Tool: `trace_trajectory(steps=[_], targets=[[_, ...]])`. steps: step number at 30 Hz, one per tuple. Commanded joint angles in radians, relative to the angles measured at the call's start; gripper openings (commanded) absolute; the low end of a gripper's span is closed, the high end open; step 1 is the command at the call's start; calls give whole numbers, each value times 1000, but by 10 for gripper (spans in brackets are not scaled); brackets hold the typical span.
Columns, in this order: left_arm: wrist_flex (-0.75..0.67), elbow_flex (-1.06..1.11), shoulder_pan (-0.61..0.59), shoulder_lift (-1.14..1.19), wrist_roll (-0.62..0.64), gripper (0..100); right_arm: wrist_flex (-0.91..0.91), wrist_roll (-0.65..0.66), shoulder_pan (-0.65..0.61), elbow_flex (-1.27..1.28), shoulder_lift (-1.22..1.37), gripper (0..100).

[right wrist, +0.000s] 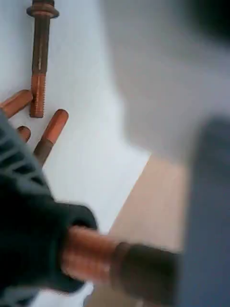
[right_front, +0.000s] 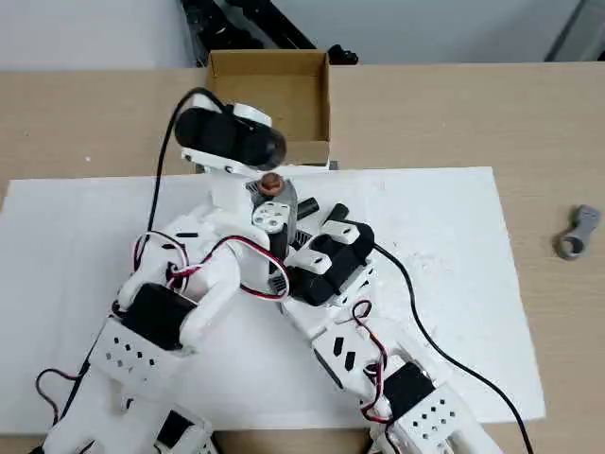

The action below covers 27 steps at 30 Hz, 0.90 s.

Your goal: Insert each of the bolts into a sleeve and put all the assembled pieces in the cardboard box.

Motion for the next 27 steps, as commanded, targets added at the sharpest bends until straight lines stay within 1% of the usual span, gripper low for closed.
trace_trajectory(steps=[1, 6, 8, 12, 15, 19, 23, 25, 27], targets=[[12, -13, 3, -11, -3, 18, -27, 8, -5, -51, -24, 3], [98, -31, 3, -11, 8, 131, -27, 8, -5, -51, -22, 3], [140, -67, 3, -9, 37, 164, -21, 8, -5, -51, -21, 3], [198, -145, 3, -2, 44, 190, -22, 8, -5, -51, -19, 3], [226, -174, -5, -2, 41, 192, -22, 8, -5, -52, -19, 3], [232, -208, -48, -9, 46, 193, -18, 9, -1, -109, 5, 2], [244, -308, -135, -2, 35, 172, 27, 6, 48, -262, 165, 2], [229, -312, -192, 0, -21, 128, 33, -6, 74, -351, 268, 2], [215, -303, -238, -2, -124, 67, 31, -9, 90, -443, 367, 2]])
